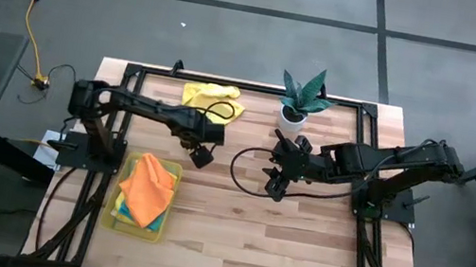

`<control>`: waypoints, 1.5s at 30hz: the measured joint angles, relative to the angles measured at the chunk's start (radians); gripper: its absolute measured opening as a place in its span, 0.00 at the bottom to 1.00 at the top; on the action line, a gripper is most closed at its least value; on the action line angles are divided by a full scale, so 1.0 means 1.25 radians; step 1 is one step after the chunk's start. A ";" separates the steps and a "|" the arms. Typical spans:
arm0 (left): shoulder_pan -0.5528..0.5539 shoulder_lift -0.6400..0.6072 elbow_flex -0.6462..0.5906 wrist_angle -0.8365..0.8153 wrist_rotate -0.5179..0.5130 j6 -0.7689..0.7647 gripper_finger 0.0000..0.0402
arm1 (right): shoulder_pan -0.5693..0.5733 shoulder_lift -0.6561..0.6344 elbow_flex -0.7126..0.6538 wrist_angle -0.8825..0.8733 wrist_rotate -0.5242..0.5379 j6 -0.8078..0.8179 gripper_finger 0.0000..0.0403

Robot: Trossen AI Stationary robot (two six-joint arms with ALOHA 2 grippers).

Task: Fold microfiber towels
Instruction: Fold the yellow microfiber cloth

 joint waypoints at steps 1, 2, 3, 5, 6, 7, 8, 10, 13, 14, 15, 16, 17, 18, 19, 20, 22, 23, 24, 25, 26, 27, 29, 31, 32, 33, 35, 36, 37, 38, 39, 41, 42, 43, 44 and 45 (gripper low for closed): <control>0.000 0.010 0.000 -0.001 0.000 -0.006 0.66 | 0.000 0.000 0.000 0.000 0.000 -0.001 0.40; 0.000 0.019 0.000 -0.004 -0.002 -0.015 0.66 | 0.000 0.000 0.000 0.000 0.000 -0.001 0.40; 0.000 0.027 0.000 -0.007 -0.002 -0.020 0.66 | 0.000 0.000 0.000 0.000 0.000 -0.001 0.40; 0.000 0.038 0.000 -0.007 -0.004 -0.023 0.65 | 0.000 0.000 0.000 0.000 0.000 -0.003 0.40; 0.000 0.044 0.000 -0.007 -0.007 -0.025 0.64 | 0.000 0.000 0.000 0.000 0.000 -0.003 0.40; 0.000 0.050 0.000 -0.006 -0.011 -0.030 0.63 | 0.000 0.000 0.000 0.000 0.000 -0.004 0.40; 0.000 0.055 0.000 -0.007 -0.014 -0.036 0.61 | 0.000 0.000 0.000 0.000 0.000 -0.005 0.40; 0.002 0.066 0.000 -0.007 -0.016 -0.039 0.58 | 0.000 0.000 0.000 -0.001 0.000 -0.006 0.40; 0.005 0.081 0.000 -0.009 -0.017 -0.040 0.49 | 0.000 0.000 0.000 -0.001 0.000 -0.006 0.40; 0.005 0.086 0.000 -0.010 -0.019 -0.040 0.46 | 0.000 0.000 0.000 -0.001 0.000 -0.006 0.40; 0.005 0.087 0.000 -0.012 -0.023 -0.039 0.42 | 0.000 0.000 0.000 -0.001 0.000 -0.006 0.40; 0.005 0.087 0.000 -0.013 -0.027 -0.039 0.39 | 0.000 0.000 0.000 -0.001 0.000 -0.006 0.40; 0.005 0.087 0.000 -0.013 -0.032 -0.039 0.35 | 0.000 0.000 0.000 -0.001 0.000 -0.006 0.40; 0.005 0.087 0.000 -0.013 -0.036 -0.038 0.31 | 0.000 0.000 0.000 -0.001 0.000 -0.006 0.40; 0.005 0.087 0.000 -0.013 -0.041 -0.038 0.26 | 0.000 0.000 0.000 -0.001 0.000 -0.006 0.40; 0.005 0.084 0.000 -0.015 -0.046 -0.034 0.22 | 0.000 0.000 0.000 -0.001 0.000 -0.006 0.40; 0.005 0.073 0.000 -0.013 -0.048 -0.020 0.12 | 0.000 0.000 0.000 -0.001 0.000 -0.006 0.40; 0.005 0.066 0.000 -0.008 -0.048 -0.016 0.07 | 0.000 0.000 0.000 -0.001 0.000 -0.004 0.40; 0.004 0.060 0.000 -0.003 -0.045 -0.015 0.04 | 0.000 0.000 0.000 -0.002 0.000 -0.004 0.40; 0.000 0.053 0.000 0.003 -0.043 -0.017 0.02 | 0.000 0.000 0.000 -0.004 0.000 -0.004 0.40; -0.004 0.048 0.000 0.019 -0.036 -0.017 0.02 | 0.000 0.000 0.000 -0.009 0.000 -0.004 0.40; -0.009 0.042 0.000 0.036 -0.023 -0.018 0.02 | 0.001 0.000 0.000 -0.018 0.000 -0.004 0.40; -0.029 0.027 0.000 0.059 0.007 -0.021 0.01 | 0.002 0.000 0.000 -0.060 0.000 -0.003 0.40; -0.062 0.017 0.000 0.100 0.039 -0.022 0.01 | 0.006 0.000 0.000 -0.118 0.000 0.000 0.40; -0.081 0.011 0.000 0.114 0.049 -0.022 0.01 | 0.009 0.000 0.000 -0.148 0.000 -0.002 0.40; -0.102 0.003 0.000 0.130 0.063 -0.018 0.01 | 0.013 0.000 0.000 -0.170 0.001 -0.002 0.40; -0.149 -0.011 0.006 0.163 0.086 -0.015 0.00 | 0.022 0.000 0.000 -0.203 0.009 -0.003 0.40; -0.171 -0.016 0.014 0.166 0.096 -0.007 0.00 | 0.028 0.000 0.000 -0.210 0.022 -0.003 0.40; -0.193 -0.020 0.024 0.159 0.108 0.010 0.00 | 0.034 0.000 0.000 -0.213 0.035 -0.003 0.40; -0.214 -0.025 0.040 0.157 0.119 0.031 0.00 | 0.039 0.000 0.000 -0.216 0.047 -0.004 0.40; -0.232 -0.030 0.057 0.156 0.128 0.048 0.00 | 0.045 0.000 0.000 -0.215 0.058 -0.007 0.40; -0.262 -0.042 0.096 0.125 0.127 0.082 0.00 | 0.052 0.000 -0.003 -0.204 0.062 -0.021 0.40; -0.271 -0.046 0.116 0.106 0.120 0.096 0.00 | 0.054 -0.002 -0.018 -0.175 0.061 -0.029 0.40; -0.277 -0.049 0.137 0.085 0.112 0.109 0.00 | 0.055 -0.005 -0.040 -0.146 0.058 -0.037 0.40; -0.280 -0.053 0.157 0.062 0.102 0.117 0.00 | 0.059 -0.010 -0.070 -0.118 0.049 -0.040 0.40; -0.280 -0.060 0.175 0.033 0.088 0.126 0.00 | 0.062 -0.014 -0.104 -0.087 0.032 -0.040 0.40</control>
